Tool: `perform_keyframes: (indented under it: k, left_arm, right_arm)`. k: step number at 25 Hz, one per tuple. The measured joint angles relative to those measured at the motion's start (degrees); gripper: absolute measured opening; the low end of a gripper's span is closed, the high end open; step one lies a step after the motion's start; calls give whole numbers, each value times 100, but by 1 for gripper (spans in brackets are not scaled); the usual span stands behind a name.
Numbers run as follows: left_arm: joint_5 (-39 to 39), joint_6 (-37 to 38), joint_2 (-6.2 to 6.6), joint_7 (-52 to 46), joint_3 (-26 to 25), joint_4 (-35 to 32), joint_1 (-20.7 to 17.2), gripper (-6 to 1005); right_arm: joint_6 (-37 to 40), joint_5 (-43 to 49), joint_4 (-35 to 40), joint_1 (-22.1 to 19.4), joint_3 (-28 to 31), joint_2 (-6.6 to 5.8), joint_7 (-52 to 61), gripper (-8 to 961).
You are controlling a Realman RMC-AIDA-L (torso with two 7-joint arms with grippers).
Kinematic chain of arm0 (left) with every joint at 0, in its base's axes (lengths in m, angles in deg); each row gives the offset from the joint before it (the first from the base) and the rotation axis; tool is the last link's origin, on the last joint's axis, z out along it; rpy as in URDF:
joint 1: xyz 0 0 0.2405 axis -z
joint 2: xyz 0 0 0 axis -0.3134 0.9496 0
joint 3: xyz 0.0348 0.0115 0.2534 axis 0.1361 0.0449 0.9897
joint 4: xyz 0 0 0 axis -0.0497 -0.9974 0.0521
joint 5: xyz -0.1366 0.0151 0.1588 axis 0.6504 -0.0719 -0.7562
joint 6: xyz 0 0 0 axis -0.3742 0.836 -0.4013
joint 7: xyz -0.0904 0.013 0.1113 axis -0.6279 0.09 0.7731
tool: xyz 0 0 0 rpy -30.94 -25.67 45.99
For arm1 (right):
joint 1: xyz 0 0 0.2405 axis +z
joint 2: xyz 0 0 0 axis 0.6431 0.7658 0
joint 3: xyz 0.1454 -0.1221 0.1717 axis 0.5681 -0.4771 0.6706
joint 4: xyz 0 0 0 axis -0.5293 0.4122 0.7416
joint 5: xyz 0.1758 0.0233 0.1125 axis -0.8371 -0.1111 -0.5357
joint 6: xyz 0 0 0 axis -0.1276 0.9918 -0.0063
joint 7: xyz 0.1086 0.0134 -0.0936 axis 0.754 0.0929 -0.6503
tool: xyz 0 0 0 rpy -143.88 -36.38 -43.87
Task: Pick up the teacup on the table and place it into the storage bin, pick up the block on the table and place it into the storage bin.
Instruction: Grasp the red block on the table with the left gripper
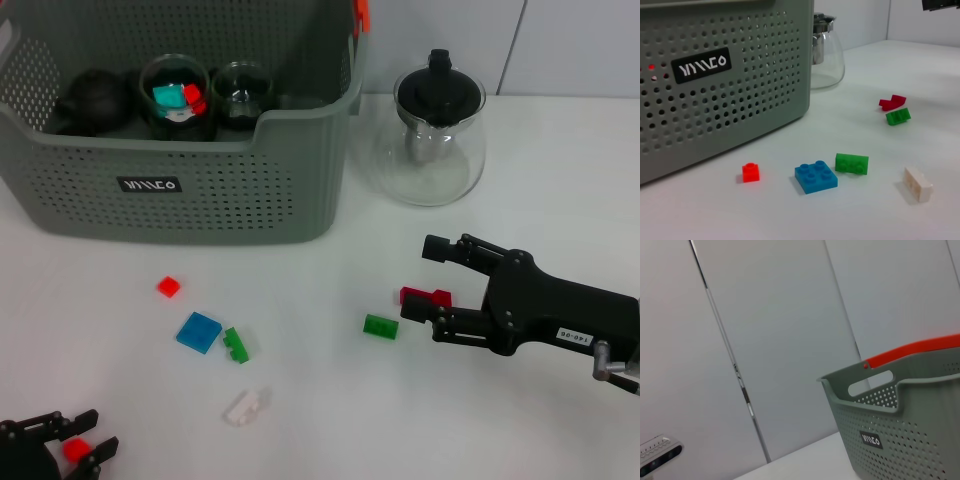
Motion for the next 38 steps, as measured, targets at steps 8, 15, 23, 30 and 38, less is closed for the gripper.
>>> perform_keyframes:
  k: [8, 15, 23, 30, 38]
  left_arm:
    - [51, 293, 2, 11, -174, -80, -37, 420]
    - [40, 570, 28, 13, -644, -270, -155, 430]
    - [41, 774, 8, 13, -667, -319, -347, 441]
    - [11, 789, 9, 13, -678, -321, -364, 450]
    - [18, 758, 0, 6, -716, -286, -363, 461]
  right_arm:
    - [10, -2, 13, -11, 0, 2, 0, 944]
    - [13, -2, 15, -10, 0, 2, 0, 944]
    - [14, 13, 22, -7, 0, 1, 0, 944]
    - [13, 32, -6, -20, 0, -6, -31, 944]
    - [13, 34, -8, -29, 0, -15, -44, 944]
